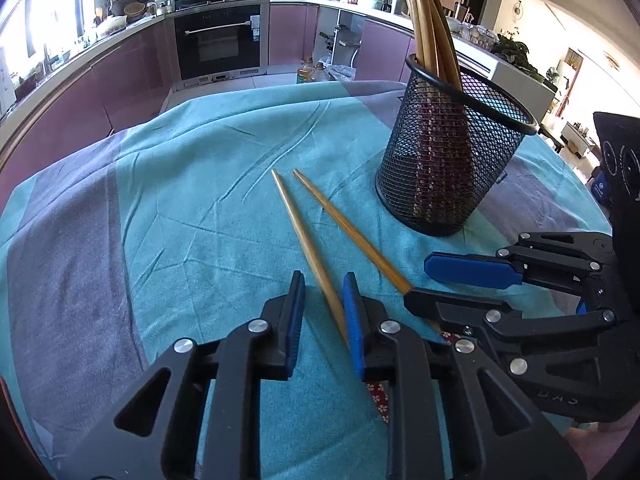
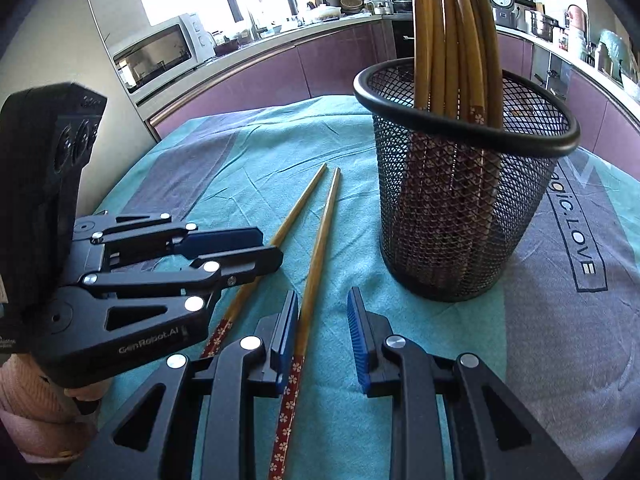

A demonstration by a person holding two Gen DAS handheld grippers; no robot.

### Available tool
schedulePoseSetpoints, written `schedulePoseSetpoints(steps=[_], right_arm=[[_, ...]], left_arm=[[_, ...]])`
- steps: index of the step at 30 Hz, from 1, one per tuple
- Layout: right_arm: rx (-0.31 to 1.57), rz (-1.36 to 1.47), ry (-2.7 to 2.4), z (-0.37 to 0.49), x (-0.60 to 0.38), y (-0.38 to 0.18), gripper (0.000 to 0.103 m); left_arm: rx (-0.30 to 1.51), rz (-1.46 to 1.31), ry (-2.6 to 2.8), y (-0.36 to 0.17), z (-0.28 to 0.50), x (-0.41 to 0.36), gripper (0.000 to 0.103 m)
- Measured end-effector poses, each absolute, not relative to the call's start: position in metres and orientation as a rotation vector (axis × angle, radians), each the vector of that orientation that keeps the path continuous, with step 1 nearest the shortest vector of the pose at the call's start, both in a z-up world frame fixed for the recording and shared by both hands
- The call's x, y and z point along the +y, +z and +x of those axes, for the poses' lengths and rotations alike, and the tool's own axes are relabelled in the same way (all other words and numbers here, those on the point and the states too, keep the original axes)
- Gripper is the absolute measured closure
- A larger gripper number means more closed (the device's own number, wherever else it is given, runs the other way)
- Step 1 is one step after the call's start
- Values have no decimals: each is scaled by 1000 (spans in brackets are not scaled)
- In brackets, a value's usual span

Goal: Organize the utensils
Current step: 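Grasp a chopstick with the left tool while the right tool grasps the other, then lift the left tool's chopstick upright over the mesh cup while the right tool carries its own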

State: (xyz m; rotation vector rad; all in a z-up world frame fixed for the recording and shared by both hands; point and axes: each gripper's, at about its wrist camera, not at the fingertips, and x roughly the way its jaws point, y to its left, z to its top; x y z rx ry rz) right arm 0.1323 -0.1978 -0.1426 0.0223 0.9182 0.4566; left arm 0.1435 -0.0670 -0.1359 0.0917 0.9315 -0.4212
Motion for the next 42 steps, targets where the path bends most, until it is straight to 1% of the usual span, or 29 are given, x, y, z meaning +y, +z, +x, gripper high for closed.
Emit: schedulePoseSetpoints(steps=[2,5,18,26,28,31,34,42], right_arm=[[917,21,457,132,-197,-142,79],[917,19,456,132,-196,-142,79],[912,1,444,142,-187,-141,79],[913,10,431,149,-185,-141,84],[914,22,430,149,-186,-142,90],[918,55,435,150,-191,-143,95],[917,85,435,150,-194,-143,97],[897,113,482,140,-202,-134,97]], left_arm=[[932,84,-417,-136,140,-65,88],[938,55,-411,-137,134,-61,90],[947,81,-392,-136,137,-64,91],[939,81,-380,-137,139,-65,91],[937,75,-372,-137,138,-65,92],[937,58,-364,-138,138,-65,93],[941,39,-360,-138,139,-62,95],[941,9,-360,-135,131,-55,95]])
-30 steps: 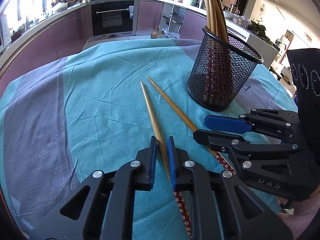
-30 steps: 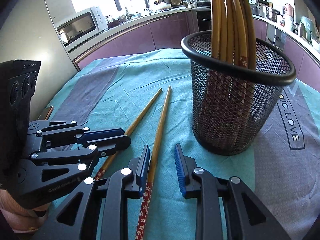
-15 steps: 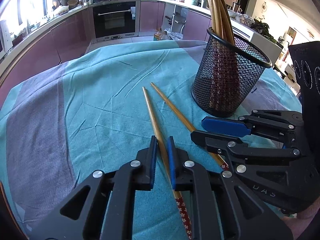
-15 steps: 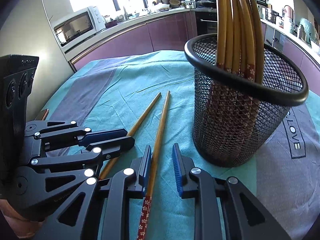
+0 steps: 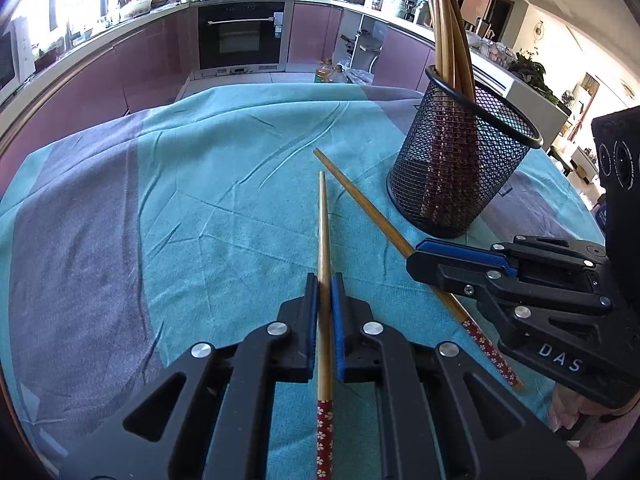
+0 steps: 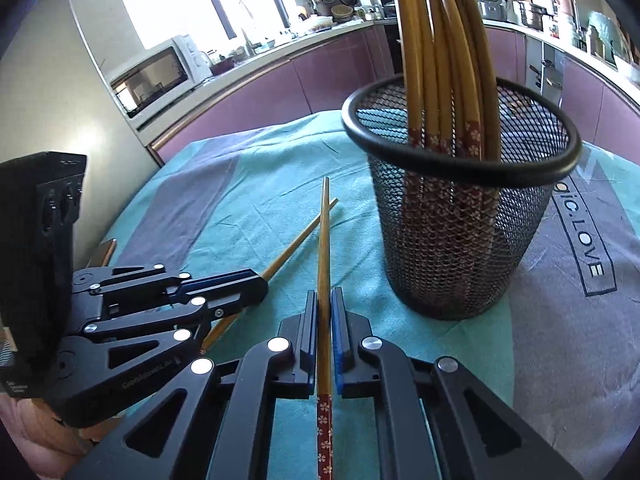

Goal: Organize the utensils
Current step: 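Lift the left tool's chopstick upright over the mesh cup while the right tool carries its own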

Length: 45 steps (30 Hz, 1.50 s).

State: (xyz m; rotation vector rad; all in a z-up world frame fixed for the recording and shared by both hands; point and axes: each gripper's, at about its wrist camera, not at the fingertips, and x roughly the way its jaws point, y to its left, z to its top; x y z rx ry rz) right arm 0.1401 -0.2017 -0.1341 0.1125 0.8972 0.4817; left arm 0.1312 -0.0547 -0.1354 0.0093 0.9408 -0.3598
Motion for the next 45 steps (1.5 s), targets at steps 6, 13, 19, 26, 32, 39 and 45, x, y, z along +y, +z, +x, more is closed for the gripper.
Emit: schedulePoseSetpoints(steps=[6,13,19,26,32,39,45], right_arm=[[919,96,511,137,-197,-138,97],[937,69,504,137,-187,-144,95],[932,50,505,137,-184,-144,95],[925,65,504,136,-188,-143,97],[900,101,520,130,-203,-134,97],[839,106,550,115,-210,-117,97],[787,113,561,106,-219,-100,97]], left_arm=[[925,26,-364,-131,123,-57,95],[941,37,-362,-135,122,-59,95],[945,51,-367,-138,123,-63,95],[940,57,-362,-138,125,-64,95],[931,40,-361,-133,124,-61,96],[899,11,-400,-118,117,-57,96],[866,-28,-457,-100,112,-54,96]])
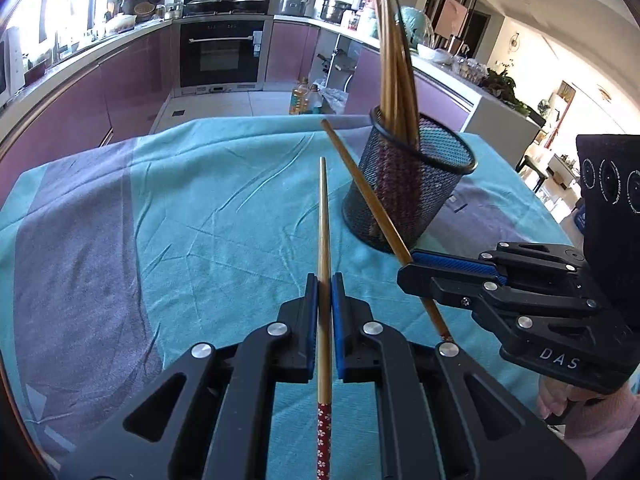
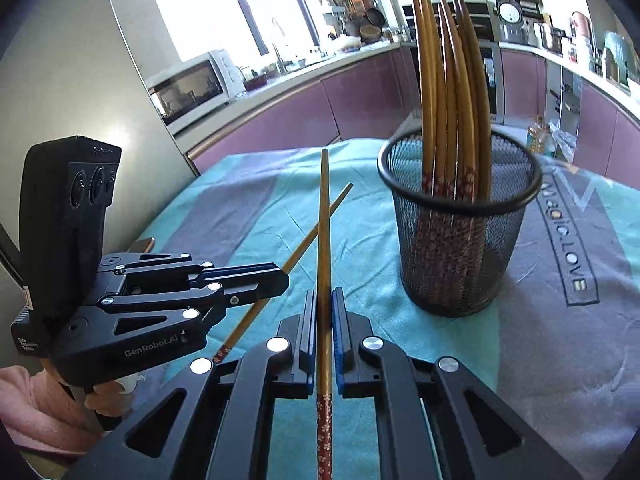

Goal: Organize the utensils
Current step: 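Lift the left tool's chopstick upright over the mesh cup while the right tool carries its own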

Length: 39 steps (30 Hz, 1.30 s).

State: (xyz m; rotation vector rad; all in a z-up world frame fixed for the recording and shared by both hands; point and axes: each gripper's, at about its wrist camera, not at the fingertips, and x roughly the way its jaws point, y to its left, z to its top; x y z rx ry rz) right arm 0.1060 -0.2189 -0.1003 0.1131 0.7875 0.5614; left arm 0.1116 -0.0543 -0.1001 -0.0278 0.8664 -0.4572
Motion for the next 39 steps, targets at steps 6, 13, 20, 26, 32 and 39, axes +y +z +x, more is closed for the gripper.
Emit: schedulePoseSetpoints(steps=[6,13,20,26,32,39], right_arm=[[740,131,563,99,-232,-84,97],[687,156,557,93,-248,-66,97],[644,181,556,90,-258,-52,97],[611,186,551,94,-267,-41,97],[581,175,540,95,-272,-31,97],[557,173,523,95,-279,-22,97]], left_arm=[[837,-60,-509,-81,104,-49,96],[790,-95,-566,-57,94,-45,96],[747,-111,-610,-35,89,-49,96],[718,-114,-623,-19,87,-50,96],[695,-125,-634,-9,90,-50,96],[670,-137,-646,0,94,-48,96]])
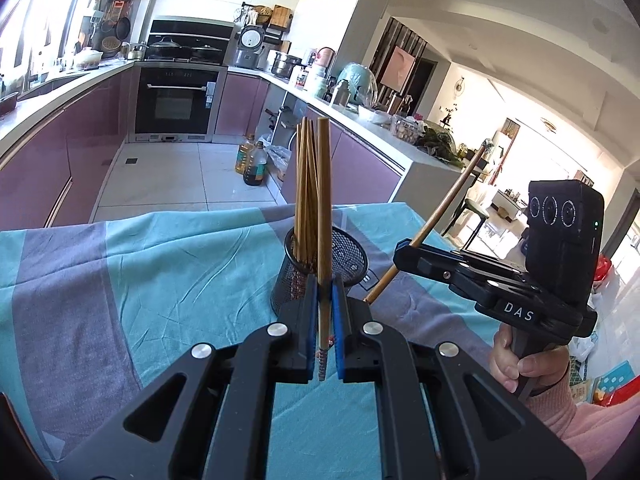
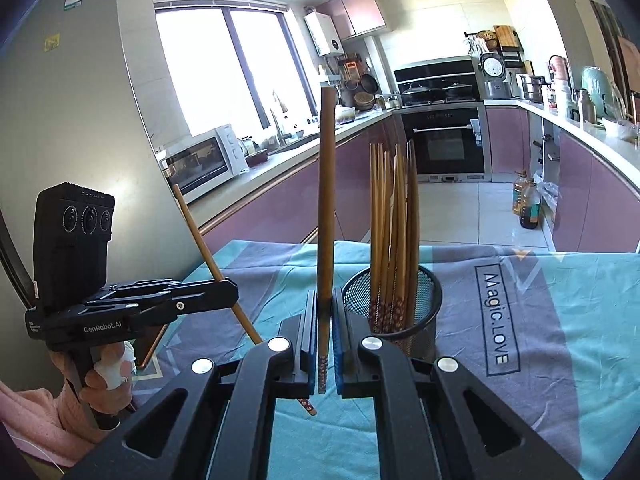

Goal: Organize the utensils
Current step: 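Lift the left tool's chopstick upright over the mesh cup while the right tool carries its own, then lower the left tool's chopstick into the mesh cup while the right tool inserts its own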

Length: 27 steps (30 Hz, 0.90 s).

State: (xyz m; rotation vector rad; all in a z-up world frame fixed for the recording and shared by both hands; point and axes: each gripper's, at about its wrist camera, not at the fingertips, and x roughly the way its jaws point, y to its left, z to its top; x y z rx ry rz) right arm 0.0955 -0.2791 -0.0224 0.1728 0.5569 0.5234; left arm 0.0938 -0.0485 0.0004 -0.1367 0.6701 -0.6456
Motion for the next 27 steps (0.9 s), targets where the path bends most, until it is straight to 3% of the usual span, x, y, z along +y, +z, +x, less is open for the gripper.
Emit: schedulePoseSetpoints(steps=[27], right_arm=[[493,140,489,91,-292,0,97]], left_arm=[[594,-83,-651,28,101,-56,96]])
